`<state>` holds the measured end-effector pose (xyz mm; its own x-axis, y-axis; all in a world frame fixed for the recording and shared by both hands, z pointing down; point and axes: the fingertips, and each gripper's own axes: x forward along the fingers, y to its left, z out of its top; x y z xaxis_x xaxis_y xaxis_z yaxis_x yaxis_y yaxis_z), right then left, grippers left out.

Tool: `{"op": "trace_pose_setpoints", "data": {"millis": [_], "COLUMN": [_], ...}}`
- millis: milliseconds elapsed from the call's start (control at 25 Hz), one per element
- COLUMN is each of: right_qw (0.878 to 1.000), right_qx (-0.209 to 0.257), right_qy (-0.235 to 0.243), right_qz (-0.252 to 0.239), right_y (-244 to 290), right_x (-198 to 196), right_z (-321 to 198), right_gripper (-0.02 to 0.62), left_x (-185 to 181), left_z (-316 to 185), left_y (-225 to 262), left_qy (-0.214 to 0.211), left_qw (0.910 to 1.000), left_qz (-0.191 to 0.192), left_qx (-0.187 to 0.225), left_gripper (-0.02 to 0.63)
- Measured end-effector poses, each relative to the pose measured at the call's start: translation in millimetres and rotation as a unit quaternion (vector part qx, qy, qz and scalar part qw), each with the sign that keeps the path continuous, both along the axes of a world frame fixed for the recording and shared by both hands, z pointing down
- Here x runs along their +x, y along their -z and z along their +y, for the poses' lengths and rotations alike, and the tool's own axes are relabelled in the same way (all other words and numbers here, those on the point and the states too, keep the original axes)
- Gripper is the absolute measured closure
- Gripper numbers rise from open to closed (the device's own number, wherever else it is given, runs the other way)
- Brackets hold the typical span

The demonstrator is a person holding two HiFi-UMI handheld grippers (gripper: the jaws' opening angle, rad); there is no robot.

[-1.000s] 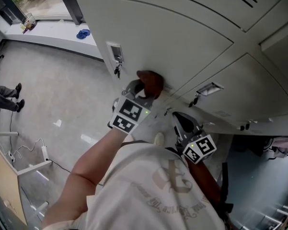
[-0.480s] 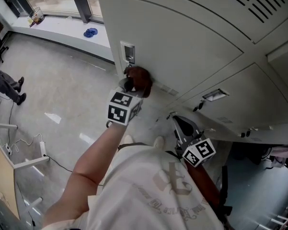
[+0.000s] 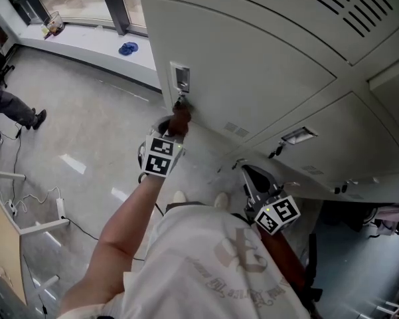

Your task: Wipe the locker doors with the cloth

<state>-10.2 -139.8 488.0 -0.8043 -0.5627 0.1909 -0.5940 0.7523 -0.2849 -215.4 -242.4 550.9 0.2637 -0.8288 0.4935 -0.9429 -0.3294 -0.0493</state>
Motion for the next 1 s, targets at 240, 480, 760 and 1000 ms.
{"op": "trace_pose_setpoints", "data": {"millis": [240, 480, 760, 1000], "right_qw": [1.000, 1.000, 1.000, 1.000], "right_qx": [0.001, 0.001, -0.004, -0.005], "right_qy": [0.005, 0.008, 0.004, 0.017], "right_qz": [0.006, 0.008, 0.005, 0.001], "right_y": [-2, -3, -5, -6], "right_x": [0, -2, 1, -10], "right_z": [0, 1, -2, -3], "right_gripper": [0.588, 0.588, 0.588, 0.588], "left_x": [-52, -44, -40, -34], "left_z": [1, -23, -28, -29], "left_y": [36, 103, 98, 69], "left_qy": [0.040, -0.005, -0.007, -0.036], "left_qw": [0.9980, 0.9936, 0.9924, 0.9949], "left_qz": [0.003, -0.019, -0.020, -0.033], "left_qx": [0.048, 0.111, 0.122, 0.088], "left_gripper": [0.526, 0.525, 0.528, 0.526]}}
